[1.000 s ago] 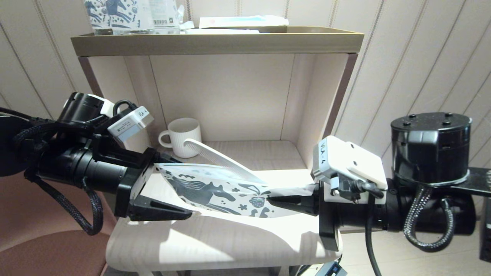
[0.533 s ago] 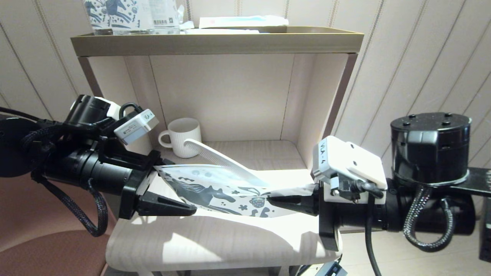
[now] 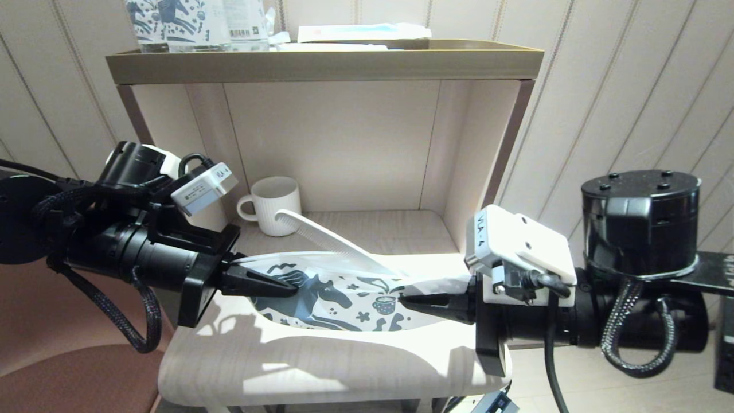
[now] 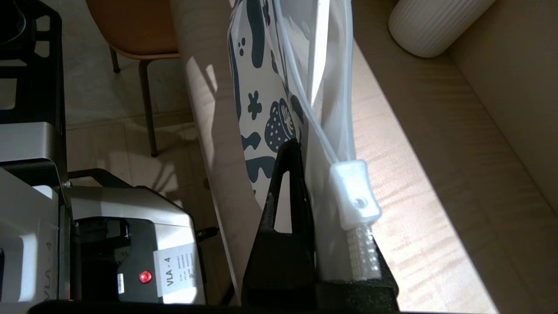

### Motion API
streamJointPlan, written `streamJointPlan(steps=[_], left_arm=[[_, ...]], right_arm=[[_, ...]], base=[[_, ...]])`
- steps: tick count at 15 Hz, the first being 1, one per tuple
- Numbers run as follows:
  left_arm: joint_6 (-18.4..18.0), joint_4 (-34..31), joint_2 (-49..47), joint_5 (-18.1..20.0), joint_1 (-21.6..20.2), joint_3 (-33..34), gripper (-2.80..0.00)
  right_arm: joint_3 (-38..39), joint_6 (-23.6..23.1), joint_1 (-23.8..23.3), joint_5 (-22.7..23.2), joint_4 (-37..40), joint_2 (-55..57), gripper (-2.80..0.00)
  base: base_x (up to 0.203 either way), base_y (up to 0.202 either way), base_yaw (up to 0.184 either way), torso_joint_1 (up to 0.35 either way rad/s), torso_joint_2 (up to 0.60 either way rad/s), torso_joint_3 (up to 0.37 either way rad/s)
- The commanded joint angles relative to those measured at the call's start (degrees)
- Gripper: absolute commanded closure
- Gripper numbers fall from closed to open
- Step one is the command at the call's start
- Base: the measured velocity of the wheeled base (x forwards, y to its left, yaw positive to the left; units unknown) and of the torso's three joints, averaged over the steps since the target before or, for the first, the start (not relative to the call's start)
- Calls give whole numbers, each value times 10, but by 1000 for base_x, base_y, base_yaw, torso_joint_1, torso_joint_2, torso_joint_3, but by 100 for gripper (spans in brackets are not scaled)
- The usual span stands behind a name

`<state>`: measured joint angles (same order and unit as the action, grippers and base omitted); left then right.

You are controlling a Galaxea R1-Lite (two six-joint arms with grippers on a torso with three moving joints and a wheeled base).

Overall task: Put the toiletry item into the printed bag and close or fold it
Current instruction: Hand it to the other hand

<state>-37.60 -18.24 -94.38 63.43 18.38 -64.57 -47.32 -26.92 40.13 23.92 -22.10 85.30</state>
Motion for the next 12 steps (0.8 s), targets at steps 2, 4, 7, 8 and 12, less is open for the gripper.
streamJointPlan(steps=[2,4,7,8,12], left_arm=[[-3,-1,1,4,6,1,0],[-4,-2,0,4,6,1,0],[-2,-3,0,5,7,1,0],[-3,-3,0,5,11,1,0],[-4,-1,-6,4,14,1,0]], right_arm=[[0,19,-1,1,-4,0,0],[0,21,-3,0,-6,0,0],[6,20,0,-52,-7,0,0],[7,20,0,-62,-7,0,0],[6,25,0,-85,0,0,0]], base=[[0,0,0,0,0,0],[0,0,0,0,0,0],[0,0,0,0,0,0],[0,0,0,0,0,0],[0,0,0,0,0,0]])
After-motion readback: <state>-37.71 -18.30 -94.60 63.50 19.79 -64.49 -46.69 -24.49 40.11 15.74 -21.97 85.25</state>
